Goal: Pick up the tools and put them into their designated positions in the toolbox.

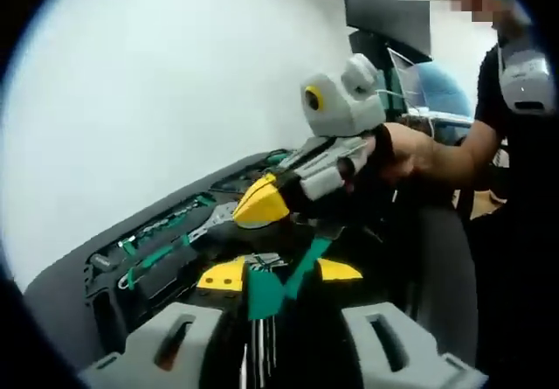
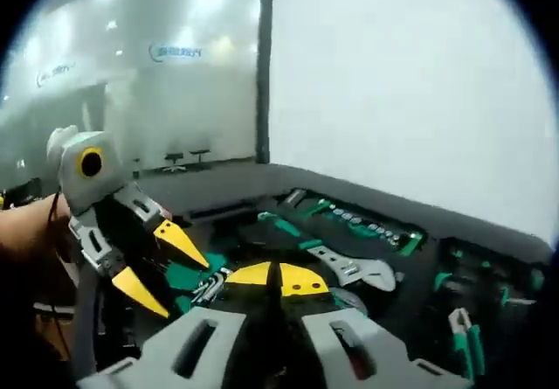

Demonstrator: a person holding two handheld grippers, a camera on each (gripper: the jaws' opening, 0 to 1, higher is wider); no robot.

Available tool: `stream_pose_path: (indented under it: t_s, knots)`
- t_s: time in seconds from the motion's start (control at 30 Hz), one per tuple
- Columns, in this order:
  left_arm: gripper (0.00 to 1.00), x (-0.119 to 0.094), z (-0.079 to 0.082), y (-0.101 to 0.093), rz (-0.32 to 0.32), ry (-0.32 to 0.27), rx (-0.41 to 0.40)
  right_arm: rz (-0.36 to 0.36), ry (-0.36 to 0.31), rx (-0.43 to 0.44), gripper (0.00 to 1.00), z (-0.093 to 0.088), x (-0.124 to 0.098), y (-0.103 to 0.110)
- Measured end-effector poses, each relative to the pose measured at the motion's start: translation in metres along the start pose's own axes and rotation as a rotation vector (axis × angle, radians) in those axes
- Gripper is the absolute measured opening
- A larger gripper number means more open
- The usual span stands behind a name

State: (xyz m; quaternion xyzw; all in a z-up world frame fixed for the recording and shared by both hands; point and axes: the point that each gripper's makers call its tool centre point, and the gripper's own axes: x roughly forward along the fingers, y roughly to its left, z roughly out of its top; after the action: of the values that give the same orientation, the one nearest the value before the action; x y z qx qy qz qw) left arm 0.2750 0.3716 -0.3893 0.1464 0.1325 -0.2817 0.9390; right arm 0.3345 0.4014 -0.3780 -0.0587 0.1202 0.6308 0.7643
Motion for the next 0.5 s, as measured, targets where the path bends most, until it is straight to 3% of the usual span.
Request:
stream_pose_path:
  t_s: [0.13, 0.2, 0.27, 0.33, 0.37, 0.4, 0.43, 0.5]
  knots:
    - [0.23, 0.006, 0.003, -0.001, 0.004, 0.054, 0.059, 0.034, -0.006, -0.060, 0.00, 0.000, 0.001, 0.014]
    - [0.21, 0.007, 0.004, -0.001, 0.012, 0.077, 0.136, 0.029, -0.011, -0.077, 0.00, 0.000, 0.001, 0.015]
    - [0.20, 0.008, 0.004, -0.004, 0.018, 0.097, 0.169, 0.076, 0.060, -0.061, 0.00, -0.015, 0.005, 0.023]
    - [0.14, 0.009, 0.000, -0.004, 0.026, 0.129, 0.263, 0.062, 0.039, -0.060, 0.00, -0.011, 0.006, 0.021]
    - [0.12, 0.012, 0.005, -0.008, 0.023, 0.104, 0.274, 0.061, 0.068, -0.070, 0.00, -0.017, 0.007, 0.021]
    - [0.11, 0.011, 0.002, -0.007, 0.043, 0.133, 0.340, 0.052, 0.076, -0.064, 0.00, -0.021, 0.009, 0.020]
    - [0.10, 0.013, 0.003, -0.008, 0.059, 0.133, 0.363, 0.055, 0.057, -0.111, 0.00, -0.016, 0.005, 0.022]
    - [0.08, 0.013, 0.003, -0.010, 0.084, 0.146, 0.444, 0.057, 0.054, -0.119, 0.00, -0.016, 0.000, 0.023]
